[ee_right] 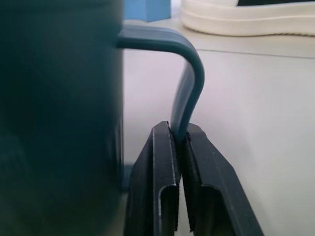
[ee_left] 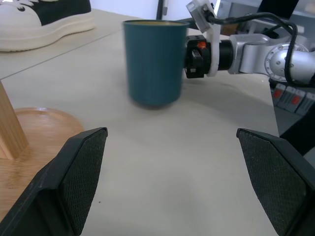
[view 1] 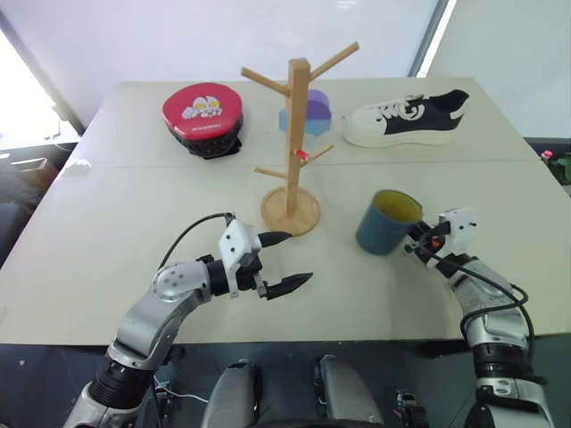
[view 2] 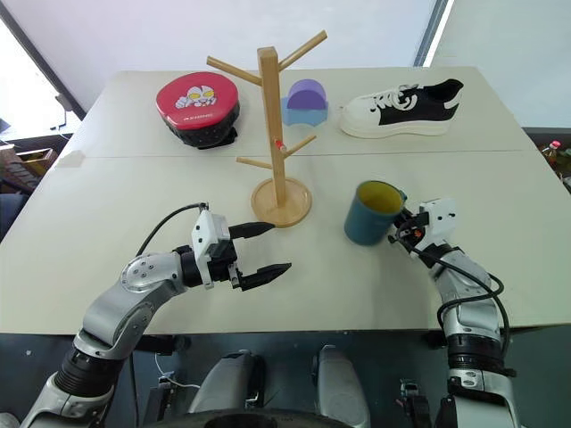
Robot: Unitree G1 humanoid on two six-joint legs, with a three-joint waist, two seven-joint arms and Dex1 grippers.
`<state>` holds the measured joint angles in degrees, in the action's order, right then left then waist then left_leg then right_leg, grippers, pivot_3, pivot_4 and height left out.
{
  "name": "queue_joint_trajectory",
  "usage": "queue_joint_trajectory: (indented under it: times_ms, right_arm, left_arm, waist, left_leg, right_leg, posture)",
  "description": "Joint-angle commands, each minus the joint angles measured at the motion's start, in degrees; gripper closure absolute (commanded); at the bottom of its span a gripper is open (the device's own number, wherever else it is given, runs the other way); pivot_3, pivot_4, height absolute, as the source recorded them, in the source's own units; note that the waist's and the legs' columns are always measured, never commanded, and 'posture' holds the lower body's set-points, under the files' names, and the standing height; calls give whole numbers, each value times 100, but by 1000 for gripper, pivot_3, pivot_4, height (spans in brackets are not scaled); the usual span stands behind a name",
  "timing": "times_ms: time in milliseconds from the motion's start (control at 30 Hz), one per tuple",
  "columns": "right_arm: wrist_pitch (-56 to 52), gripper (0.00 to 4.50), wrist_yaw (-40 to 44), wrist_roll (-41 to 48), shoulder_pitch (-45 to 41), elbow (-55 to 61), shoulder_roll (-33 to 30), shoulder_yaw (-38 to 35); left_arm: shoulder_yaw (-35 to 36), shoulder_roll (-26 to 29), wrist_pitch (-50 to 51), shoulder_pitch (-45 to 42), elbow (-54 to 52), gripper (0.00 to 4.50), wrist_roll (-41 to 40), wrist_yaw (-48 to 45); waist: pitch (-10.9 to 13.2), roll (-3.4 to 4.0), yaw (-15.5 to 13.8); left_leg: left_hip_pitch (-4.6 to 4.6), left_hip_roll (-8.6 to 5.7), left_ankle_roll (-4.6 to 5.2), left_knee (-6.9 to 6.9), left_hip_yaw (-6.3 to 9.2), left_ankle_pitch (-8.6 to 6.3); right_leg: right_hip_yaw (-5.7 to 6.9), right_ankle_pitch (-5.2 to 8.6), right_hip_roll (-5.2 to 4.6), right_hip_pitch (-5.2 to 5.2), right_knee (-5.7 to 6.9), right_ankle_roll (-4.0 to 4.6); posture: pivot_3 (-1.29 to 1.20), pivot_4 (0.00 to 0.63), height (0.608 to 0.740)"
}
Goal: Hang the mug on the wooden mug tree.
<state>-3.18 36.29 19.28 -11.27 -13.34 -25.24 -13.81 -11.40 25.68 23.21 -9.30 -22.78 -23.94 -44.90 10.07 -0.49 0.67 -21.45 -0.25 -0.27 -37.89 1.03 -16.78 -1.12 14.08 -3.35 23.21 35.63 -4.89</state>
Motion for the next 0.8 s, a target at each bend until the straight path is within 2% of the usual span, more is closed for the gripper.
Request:
queue_joint_trajectory:
  times_ms: [33, 233, 333, 500, 667, 800]
  right_arm:
    - [55, 4428, 135, -414, 126, 1078, -297, 428]
    - [-506, 4428, 363, -1112, -81, 2950, -976, 1317]
    - [-1192, 4428, 336, -1071, -761, 3527, -1067, 1510]
    - [-2012, 4428, 156, -1274, -1601, 3964, -960, 1849]
    - [-2359, 4428, 79, -1429, -1837, 4163, -962, 2049]
    - [-2512, 4428, 2, -1604, -1937, 4258, -957, 2173]
  left_arm:
    - [193, -19, -198, 27, -135, 0, 29, 92]
    - [551, -42, -387, 0, 148, 0, -54, 172]
    - [918, 40, -403, -114, 308, 0, -225, 117]
    - [1581, 294, -261, -387, 456, 0, -639, -37]
    - [2005, 629, 45, -513, 401, 0, -1065, -199]
    - [2134, 847, 67, -491, 406, 0, -1109, -266]
  waist:
    - [2, 3, 0]
    - [4, 2, 8]
    - [6, -2, 8]
    - [7, -6, -12]
    - [6, -7, -5]
    - [7, -8, -3]
  left_leg:
    - [0, 0, 0, -2, -1, 0]
    - [3, 1, 0, -11, 0, 0]
    - [4, 3, -1, -21, 6, 1]
    - [1, 4, -3, -24, 13, 2]
    - [-10, -5, -3, -22, 15, 1]
    - [-17, -9, -1, -18, 13, 0]
  right_leg:
    - [0, 0, -1, 2, 5, 0]
    - [4, 2, -3, 13, 33, 1]
    - [7, 10, 9, 11, 38, 14]
    - [10, 10, 11, 13, 39, 15]
    - [19, 6, -18, 16, 36, 8]
    - [20, 3, -24, 20, 30, 2]
  posture:
    - [0, 150, 735]
    - [0, 150, 735]
    - [0, 150, 735]
    - [0, 150, 735]
    - [0, 150, 735]
    - [0, 150, 735]
